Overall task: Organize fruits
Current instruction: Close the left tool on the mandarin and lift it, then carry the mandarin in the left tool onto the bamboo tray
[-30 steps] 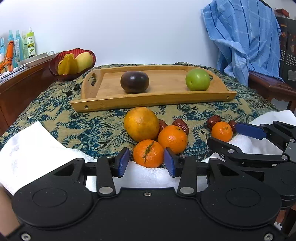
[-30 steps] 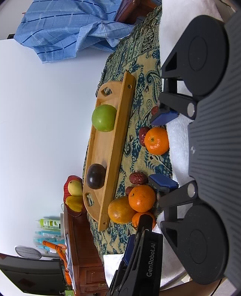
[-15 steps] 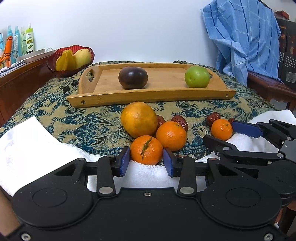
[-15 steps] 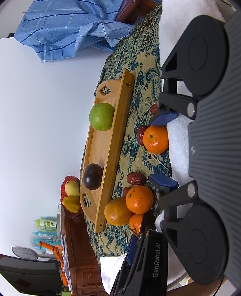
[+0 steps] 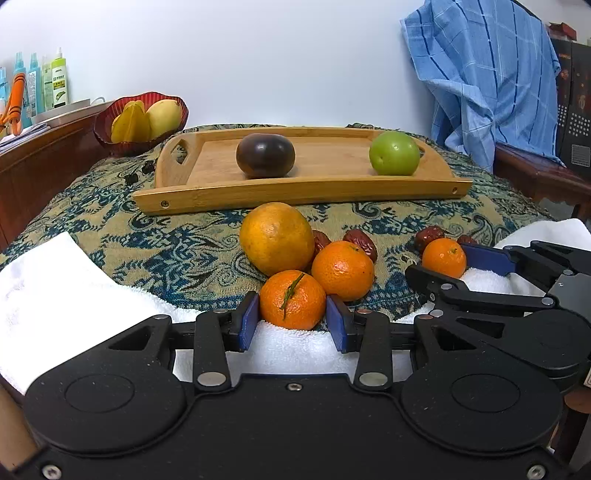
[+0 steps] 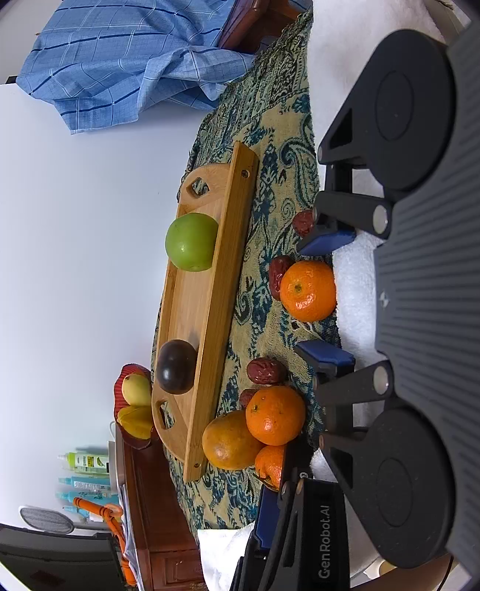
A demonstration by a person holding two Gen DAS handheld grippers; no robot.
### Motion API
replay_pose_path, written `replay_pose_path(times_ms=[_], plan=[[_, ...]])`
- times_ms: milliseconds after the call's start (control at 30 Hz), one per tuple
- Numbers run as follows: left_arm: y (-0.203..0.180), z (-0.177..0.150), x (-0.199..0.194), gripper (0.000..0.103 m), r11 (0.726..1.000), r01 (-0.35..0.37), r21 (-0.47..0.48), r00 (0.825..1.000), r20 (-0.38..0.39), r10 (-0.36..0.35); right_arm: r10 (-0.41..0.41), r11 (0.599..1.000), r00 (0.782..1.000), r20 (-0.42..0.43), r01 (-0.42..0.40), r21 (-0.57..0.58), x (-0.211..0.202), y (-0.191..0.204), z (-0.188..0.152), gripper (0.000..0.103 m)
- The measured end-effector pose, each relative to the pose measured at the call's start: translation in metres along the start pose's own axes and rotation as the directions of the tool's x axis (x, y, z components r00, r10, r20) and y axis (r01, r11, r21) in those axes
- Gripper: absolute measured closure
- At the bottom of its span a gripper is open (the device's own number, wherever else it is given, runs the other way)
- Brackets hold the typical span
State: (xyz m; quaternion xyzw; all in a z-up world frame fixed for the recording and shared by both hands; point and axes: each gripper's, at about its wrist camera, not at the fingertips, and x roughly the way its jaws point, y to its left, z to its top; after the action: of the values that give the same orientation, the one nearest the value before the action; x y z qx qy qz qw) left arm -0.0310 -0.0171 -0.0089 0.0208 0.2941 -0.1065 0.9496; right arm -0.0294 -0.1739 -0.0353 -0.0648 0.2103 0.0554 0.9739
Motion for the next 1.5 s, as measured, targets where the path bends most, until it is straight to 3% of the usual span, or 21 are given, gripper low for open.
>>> replay_pose_path(times_ms=[300, 467, 600, 1033, 1500], plan=[[-0.01, -0.004, 0.005, 0.064, 0.996, -0.034, 0.086, 0.999, 0.017, 0.032, -0.001, 1.0, 1.0, -0.001, 0.001, 0.002, 0.0, 0.0, 0.0, 0.048], [-0.008, -0.003, 0.004, 0.065, 0.997, -0.029, 0.077, 0.999, 0.019, 0.028, -0.004, 1.0, 1.0, -0.002, 0.004, 0.007, 0.0, 0.001, 0.0, 0.051], [-0.008, -0.002, 0.0, 0.066, 0.998, -0.039, 0.059, 0.999, 0.029, 0.037, -0.016, 1.0, 1.0, -0.006, 0.016, 0.009, 0.001, 0.0, 0.0, 0.063], [-0.01, 0.016, -0.027, 0.066, 0.999, -0.029, 0.047, 0.994, 0.106, 0.023, 0.009, 0.999, 0.999, 0.04, -0.011, 0.039, -0.013, -0.001, 0.008, 0.064], [-0.003, 0.058, -0.014, 0.066, 0.996, -0.081, 0.036, 0.993, 0.093, 0.077, 0.015, 0.997, 0.996, 0.088, -0.022, 0.08, -0.01, -0.017, 0.037, 0.064]])
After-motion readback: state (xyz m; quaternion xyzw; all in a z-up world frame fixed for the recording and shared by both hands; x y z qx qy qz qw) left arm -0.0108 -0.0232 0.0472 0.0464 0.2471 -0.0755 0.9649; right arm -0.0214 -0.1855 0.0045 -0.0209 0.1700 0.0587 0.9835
